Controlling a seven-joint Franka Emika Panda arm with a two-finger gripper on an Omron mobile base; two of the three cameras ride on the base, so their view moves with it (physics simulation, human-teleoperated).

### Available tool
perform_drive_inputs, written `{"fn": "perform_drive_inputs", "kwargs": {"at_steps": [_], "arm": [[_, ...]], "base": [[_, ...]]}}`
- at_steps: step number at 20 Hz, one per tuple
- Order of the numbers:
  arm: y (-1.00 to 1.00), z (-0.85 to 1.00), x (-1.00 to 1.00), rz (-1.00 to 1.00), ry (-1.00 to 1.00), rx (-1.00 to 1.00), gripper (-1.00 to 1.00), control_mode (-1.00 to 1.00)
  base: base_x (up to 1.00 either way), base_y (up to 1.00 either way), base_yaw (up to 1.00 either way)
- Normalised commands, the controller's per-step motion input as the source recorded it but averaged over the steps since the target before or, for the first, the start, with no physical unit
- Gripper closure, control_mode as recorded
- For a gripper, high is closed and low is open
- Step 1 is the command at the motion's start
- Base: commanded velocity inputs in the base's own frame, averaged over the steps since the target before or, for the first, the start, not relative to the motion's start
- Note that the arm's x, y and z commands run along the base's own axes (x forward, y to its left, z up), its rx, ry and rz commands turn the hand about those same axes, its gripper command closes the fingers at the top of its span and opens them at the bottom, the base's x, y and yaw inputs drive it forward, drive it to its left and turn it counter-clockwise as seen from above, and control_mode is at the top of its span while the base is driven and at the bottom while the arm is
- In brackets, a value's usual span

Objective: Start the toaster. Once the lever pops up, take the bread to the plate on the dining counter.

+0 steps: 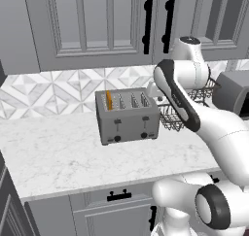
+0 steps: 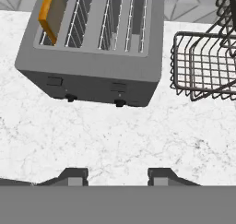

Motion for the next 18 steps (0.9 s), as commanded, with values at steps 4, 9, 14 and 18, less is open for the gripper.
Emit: {"fn": "perform_drive_inputs", "kwargs": {"at_steps": [4,9,14,18], "arm": [[0.04,-0.03,-0.16,0.00,0.01,0.00,-1.00,-1.00],[0.48,-0.17,-0.30,0.03,0.01,0.00,-1.00,-1.00],[0.79,-0.31,-0.01,0.00,0.02,0.00,-1.00,-1.00],[0.81,-0.46,0.08,0.00,0.00,-0.03,-1.00,-1.00]], "base": [[0.00,0.00,0.00],[0.00,0.00,0.00],[0.00,0.00,0.00],[0.00,0.00,0.00]]}}
